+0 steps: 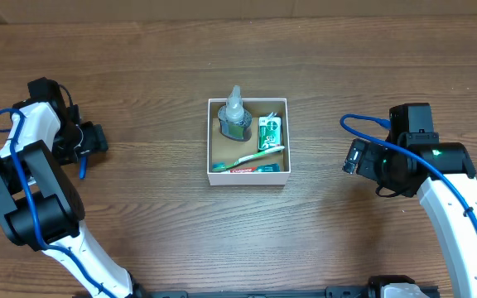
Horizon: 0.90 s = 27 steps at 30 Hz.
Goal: Pack container
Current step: 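Move the left gripper to the blue razor and grasp it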
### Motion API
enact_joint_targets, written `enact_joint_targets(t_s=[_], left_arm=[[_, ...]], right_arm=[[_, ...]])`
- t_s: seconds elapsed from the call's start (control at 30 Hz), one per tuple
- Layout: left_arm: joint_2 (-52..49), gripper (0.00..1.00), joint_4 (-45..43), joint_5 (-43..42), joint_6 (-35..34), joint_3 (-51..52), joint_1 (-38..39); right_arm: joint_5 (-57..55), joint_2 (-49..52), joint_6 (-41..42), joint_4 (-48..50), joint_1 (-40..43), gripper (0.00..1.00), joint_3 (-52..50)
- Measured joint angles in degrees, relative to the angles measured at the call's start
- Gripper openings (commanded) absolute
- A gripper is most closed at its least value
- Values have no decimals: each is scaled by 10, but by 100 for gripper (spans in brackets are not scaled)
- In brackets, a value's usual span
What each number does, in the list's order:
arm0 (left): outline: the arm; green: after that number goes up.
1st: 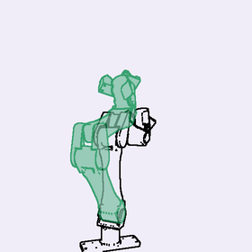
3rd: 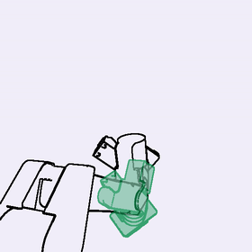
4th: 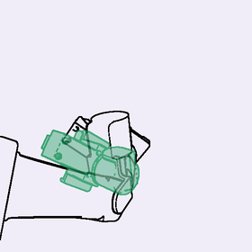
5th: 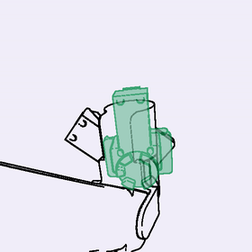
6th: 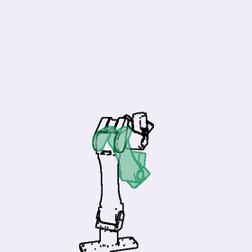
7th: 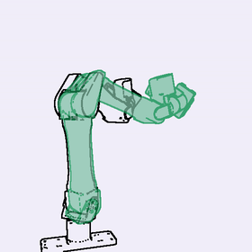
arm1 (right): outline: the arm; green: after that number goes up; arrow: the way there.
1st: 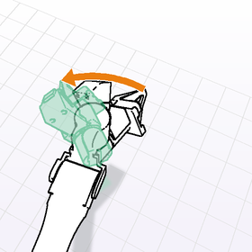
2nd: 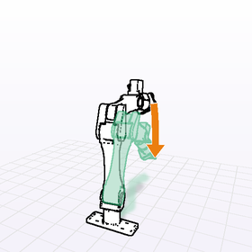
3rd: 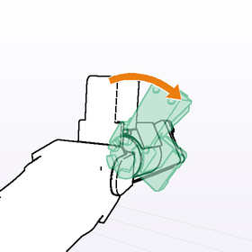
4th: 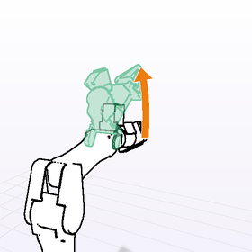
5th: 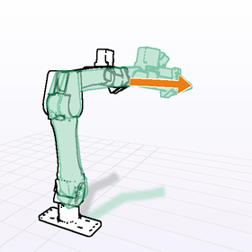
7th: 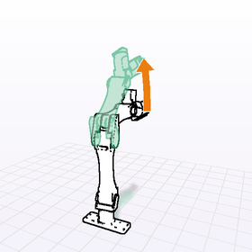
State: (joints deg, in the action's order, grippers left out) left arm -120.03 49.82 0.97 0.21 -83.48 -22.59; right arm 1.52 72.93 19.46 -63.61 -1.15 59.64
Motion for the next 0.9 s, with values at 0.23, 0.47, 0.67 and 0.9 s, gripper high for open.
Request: enact_joint_targets(t_s=[0.23,0.47,0.67,0.9], left_arm=[[0,34,4,-1,4,0,0],[0,16,14,-2,4,0,0],[0,4,16,-3,4,0,0],[0,4,17,-6,4,0,0]], right_arm=[[0,0,0,0,0,100,0],[0,0,0,0,0,100,0],[0,0,0,0,0,100,0],[0,0,0,0,0,100,0]])
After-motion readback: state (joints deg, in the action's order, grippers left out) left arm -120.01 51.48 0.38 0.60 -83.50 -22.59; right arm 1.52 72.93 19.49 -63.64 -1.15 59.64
